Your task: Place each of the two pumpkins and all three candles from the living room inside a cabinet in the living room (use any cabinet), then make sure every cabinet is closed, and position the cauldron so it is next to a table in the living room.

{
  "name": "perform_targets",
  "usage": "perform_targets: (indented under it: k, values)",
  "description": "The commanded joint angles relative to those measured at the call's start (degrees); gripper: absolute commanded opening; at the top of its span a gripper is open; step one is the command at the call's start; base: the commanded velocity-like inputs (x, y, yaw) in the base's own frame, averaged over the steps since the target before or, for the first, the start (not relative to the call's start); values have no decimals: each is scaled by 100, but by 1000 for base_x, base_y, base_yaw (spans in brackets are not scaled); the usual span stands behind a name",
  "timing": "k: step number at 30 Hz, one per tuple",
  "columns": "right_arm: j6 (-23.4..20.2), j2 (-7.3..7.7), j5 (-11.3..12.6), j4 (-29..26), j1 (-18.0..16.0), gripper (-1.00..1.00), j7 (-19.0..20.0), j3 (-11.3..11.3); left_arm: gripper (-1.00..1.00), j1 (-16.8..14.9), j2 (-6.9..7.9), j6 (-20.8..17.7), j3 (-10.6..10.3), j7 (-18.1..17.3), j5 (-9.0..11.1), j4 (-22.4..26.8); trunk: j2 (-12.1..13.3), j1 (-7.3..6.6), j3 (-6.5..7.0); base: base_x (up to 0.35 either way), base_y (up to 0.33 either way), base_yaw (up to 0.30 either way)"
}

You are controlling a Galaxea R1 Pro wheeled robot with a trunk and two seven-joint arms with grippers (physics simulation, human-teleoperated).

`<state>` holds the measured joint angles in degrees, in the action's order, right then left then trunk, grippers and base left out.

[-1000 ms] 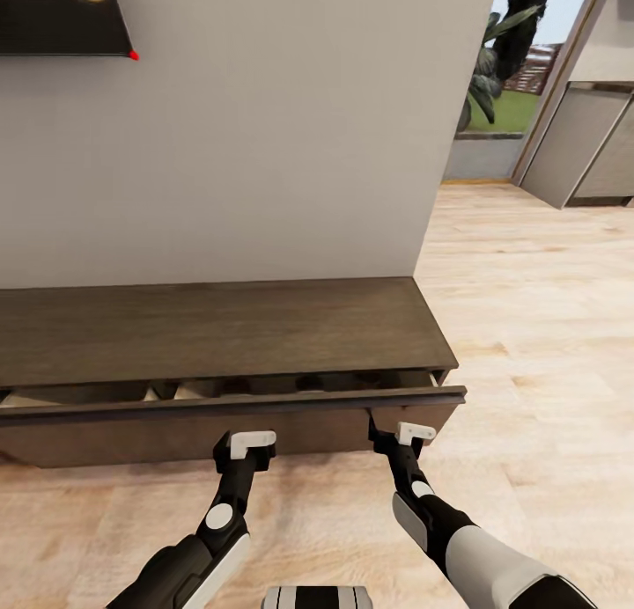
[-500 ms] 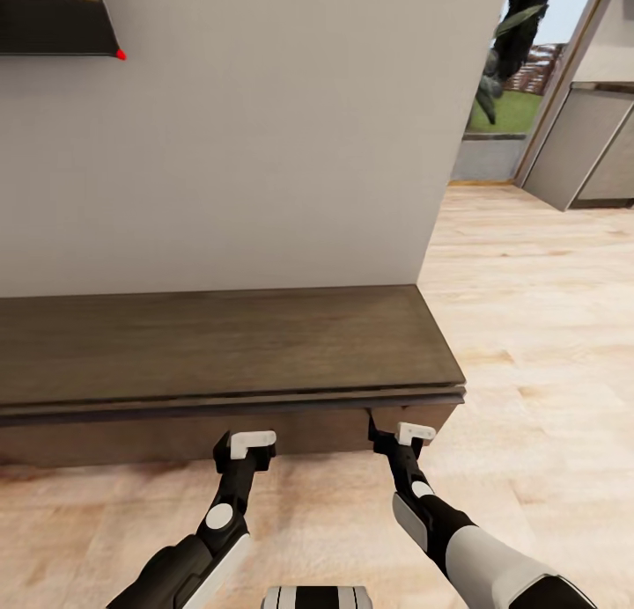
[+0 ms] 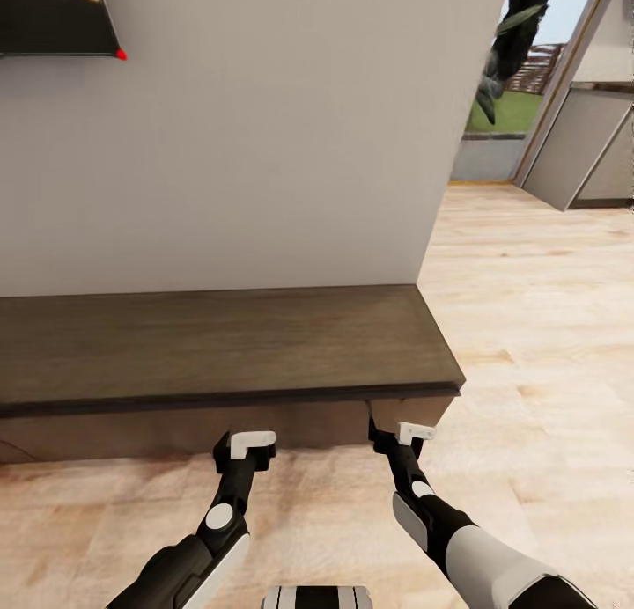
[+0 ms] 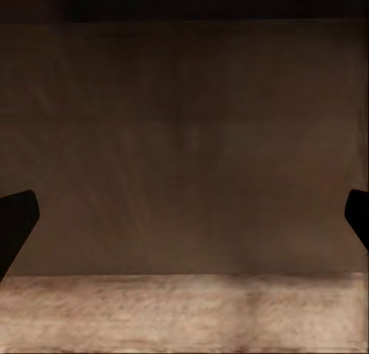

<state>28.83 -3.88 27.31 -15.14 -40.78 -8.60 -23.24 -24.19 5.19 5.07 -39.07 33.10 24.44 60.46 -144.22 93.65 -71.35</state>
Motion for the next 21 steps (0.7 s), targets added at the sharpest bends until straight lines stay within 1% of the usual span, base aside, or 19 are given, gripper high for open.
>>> perform_targets:
  k: [1, 8, 11, 13, 16, 17, 19, 21]
  values:
    - [14, 2, 20, 3, -3, 100, -45, -49, 100, -8, 8, 47, -31, 40, 61, 1, -2, -4, -4, -310, 0, 0]
    - [-2, 2, 20, 3, -5, 100, -45, -49, 100, -7, 9, 47, -31, 47, 61, 1, -2, -4, -4, -333, 0, 0]
    - [-72, 7, 32, 3, -4, 100, -45, -49, 100, -7, 9, 47, -31, 30, 70, 3, -2, -4, -4, -338, 0, 0]
    - [-295, 9, 45, 0, -2, 100, -50, -45, 100, -7, 9, 42, -29, 13, 74, 36, -2, -4, -4, -337, 0, 0]
    - [-863, 14, 84, -44, 0, 100, -59, -34, 100, -10, 10, -8, -24, 7, 75, 110, -2, -4, -4, -337, 0, 0]
    - [-1138, 17, 91, -67, 0, 100, -60, -25, 100, -8, 15, -34, -20, 14, 99, 199, -2, -4, -4, -337, 0, 0]
    - [-1469, 18, 101, -83, 0, 100, -62, -15, 100, -6, 41, -132, -10, 31, 132, 409, -2, -4, -4, -305, 0, 0]
    - [-1867, 12, 106, -114, 0, 100, -62, -8, 100, 34, 107, -638, 30, 47, 160, 814, -2, -4, -4, -133, 0, 0]
